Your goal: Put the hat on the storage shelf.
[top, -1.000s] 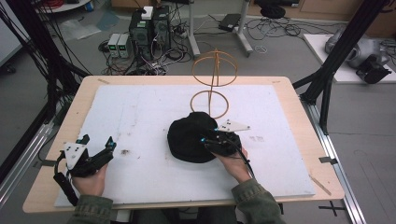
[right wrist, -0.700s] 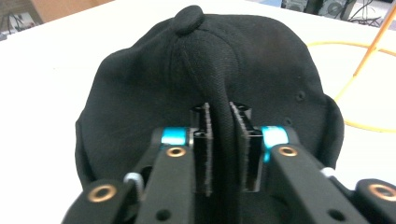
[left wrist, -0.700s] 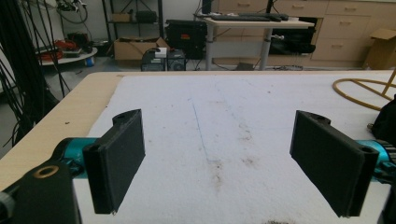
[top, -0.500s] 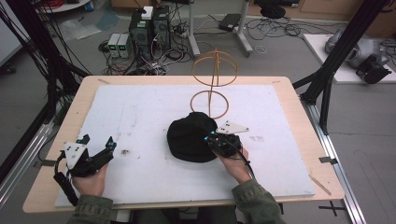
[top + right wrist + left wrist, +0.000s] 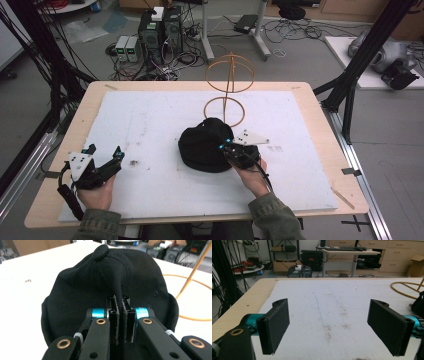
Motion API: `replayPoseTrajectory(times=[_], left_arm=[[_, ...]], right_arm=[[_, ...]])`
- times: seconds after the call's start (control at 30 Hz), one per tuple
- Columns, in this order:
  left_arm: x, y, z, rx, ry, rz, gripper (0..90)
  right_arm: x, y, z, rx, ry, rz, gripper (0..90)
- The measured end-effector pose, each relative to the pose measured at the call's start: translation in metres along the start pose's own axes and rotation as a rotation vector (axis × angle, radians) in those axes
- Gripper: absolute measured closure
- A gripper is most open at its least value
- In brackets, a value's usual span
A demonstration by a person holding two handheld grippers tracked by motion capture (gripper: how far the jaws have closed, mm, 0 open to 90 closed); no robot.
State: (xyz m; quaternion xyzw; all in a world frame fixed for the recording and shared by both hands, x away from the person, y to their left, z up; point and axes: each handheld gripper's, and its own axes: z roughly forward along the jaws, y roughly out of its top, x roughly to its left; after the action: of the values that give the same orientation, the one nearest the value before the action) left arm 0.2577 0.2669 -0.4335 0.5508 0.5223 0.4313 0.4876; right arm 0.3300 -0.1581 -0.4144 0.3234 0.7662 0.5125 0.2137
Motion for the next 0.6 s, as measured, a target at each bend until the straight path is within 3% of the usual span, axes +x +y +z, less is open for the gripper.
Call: replayPoseTrajectory(times=[0.13, 0.27, 0.3, 0.33, 0.53, 0.6], left_arm=[[0.0, 0.0, 0.0, 0.0, -0.001, -0.001, 18.2], [-0.002, 0.0, 0.0, 0.003, -0.005, 0.002, 18.2], [-0.002, 0.0, 0.0, 0.003, -0.007, 0.005, 18.2], [-0.003, 0.0, 0.001, 0.001, -0.009, 0.007, 18.2], [-0.003, 0.0, 0.001, 0.005, -0.013, 0.004, 18.2], [-0.003, 0.0, 0.0, 0.002, -0.01, 0.0, 18.2]], right_arm=[[0.003, 0.003, -0.005, -0.036, -0.007, -0.006, 87.1], [0.009, 0.011, -0.016, -0.142, -0.039, -0.035, 87.3], [0.009, 0.011, -0.016, -0.142, -0.039, -0.035, 87.3], [0.011, 0.015, -0.022, -0.188, -0.052, -0.038, 87.3], [0.014, 0.025, -0.036, -0.272, -0.074, -0.042, 87.3], [0.016, 0.03, -0.046, -0.346, -0.105, -0.054, 87.3]])
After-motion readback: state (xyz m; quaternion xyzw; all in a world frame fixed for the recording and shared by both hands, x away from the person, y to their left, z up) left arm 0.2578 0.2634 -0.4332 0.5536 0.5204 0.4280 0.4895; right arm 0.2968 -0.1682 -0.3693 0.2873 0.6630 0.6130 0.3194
